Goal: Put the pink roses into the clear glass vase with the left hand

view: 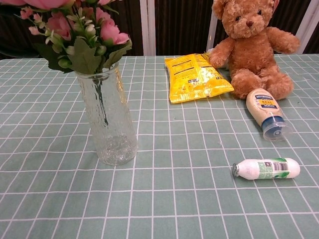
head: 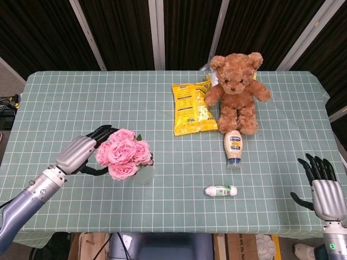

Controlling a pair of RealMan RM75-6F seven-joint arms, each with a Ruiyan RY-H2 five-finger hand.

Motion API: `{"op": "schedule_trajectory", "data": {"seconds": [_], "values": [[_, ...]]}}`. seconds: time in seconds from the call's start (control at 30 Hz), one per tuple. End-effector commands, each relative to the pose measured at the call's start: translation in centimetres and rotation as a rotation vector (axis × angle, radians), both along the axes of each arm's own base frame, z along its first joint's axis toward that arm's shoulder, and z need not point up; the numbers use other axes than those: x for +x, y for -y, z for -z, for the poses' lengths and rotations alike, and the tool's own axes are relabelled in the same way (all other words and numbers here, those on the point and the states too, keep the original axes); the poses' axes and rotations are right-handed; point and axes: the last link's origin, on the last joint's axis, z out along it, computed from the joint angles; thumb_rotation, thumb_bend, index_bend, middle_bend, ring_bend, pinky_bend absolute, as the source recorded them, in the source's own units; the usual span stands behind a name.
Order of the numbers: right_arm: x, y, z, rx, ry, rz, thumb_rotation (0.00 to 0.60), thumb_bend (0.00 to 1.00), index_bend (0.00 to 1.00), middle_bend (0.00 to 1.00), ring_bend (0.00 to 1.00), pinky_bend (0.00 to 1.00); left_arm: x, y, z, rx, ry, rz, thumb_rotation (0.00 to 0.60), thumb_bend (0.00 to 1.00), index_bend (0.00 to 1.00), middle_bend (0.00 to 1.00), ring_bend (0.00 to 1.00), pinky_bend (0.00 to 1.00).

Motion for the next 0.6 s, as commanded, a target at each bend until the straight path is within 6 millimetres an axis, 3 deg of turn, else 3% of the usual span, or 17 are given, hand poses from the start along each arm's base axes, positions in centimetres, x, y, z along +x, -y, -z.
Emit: {"op": "schedule_trajectory", "data": {"seconds": [0.03, 0.17, 0.27, 0.6], "values": [[0.0, 0.0, 0.0, 0.002, 0.0, 0.001, 0.6, 0.19, 0.15, 0.07, 0.04, 0.0, -0.9, 2.7, -2.6, 0.187, -0.35, -0.046, 0.6, 0.34, 0.1, 0.1, 0.04, 0.2], [0.0, 0.0, 0.1, 0.002, 0.001, 0.0, 0.6, 0.19, 0.15, 0.07, 0.04, 0.0, -0.7, 3.9, -2.5, 0.265, -0.435, -0.043, 0.6, 0.34, 0.11, 0.11, 0.04, 0.2], [0.1, -0.1, 0.0, 0.004, 0.002, -0.003, 0.6, 0.19, 0.15, 0.07, 0.04, 0.0, -1.9, 5.4, -2.8, 0.351, -0.474, -0.063, 0.6, 0.34, 0.11, 0.11, 0.04, 0.2], [0.5, -0.3, 0.0, 0.031, -0.014, -0.058, 0.6, 0.19, 0.15, 0.07, 0.04, 0.0, -11.3, 12.3, -2.0, 0.504, -0.412, -0.242, 0.6, 0.34, 0.13, 0.11, 0.04, 0.22]]}}
